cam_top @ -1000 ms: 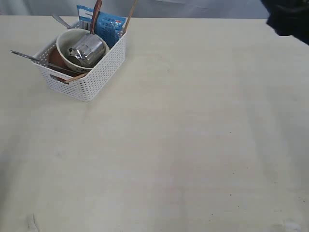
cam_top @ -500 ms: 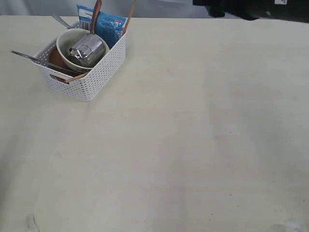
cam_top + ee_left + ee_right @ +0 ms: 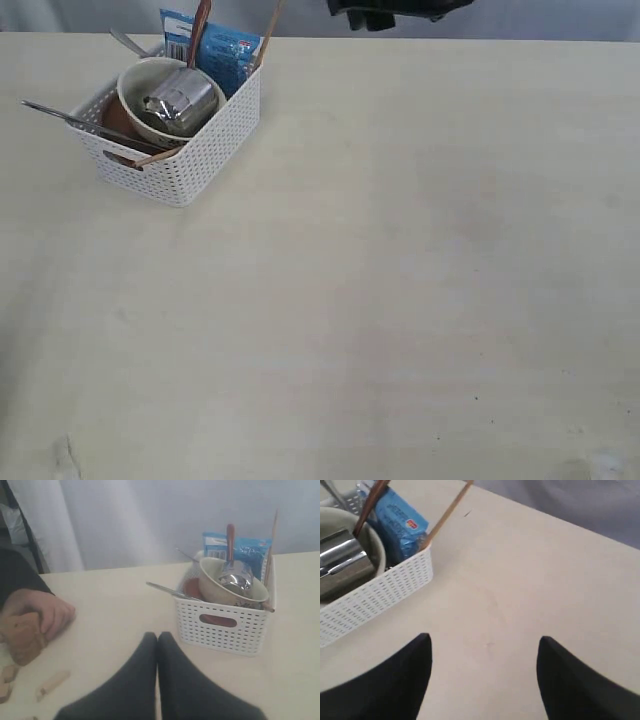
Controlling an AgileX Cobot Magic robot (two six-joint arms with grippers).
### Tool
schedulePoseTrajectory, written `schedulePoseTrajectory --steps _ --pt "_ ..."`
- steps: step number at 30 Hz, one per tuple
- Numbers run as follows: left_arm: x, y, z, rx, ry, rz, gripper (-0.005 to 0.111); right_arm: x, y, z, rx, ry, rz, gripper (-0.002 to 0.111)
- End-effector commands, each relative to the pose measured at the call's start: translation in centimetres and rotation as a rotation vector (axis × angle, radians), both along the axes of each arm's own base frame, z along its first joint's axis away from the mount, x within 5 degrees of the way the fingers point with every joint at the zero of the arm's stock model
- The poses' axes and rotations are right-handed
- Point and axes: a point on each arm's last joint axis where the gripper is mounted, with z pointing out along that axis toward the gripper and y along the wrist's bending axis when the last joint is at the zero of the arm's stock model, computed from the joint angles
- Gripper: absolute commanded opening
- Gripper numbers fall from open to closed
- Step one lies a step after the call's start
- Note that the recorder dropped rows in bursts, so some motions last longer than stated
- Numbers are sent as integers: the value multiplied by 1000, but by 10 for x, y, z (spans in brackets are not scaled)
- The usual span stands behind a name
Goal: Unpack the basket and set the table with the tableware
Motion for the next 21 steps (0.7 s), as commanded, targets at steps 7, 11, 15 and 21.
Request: schedulePoseTrajectory --steps 7,11,15,21 --pt "0 0 -1 0 -3 2 0 61 -34 -37 309 42 89 59" --pt "0 0 -1 0 -3 2 0 84 -50 -50 565 56 200 59" --pt "0 0 -1 0 -3 2 0 110 -51 -70 695 65 256 64" --pt "0 0 -1 0 -3 2 0 143 -38 -104 694 42 273 71"
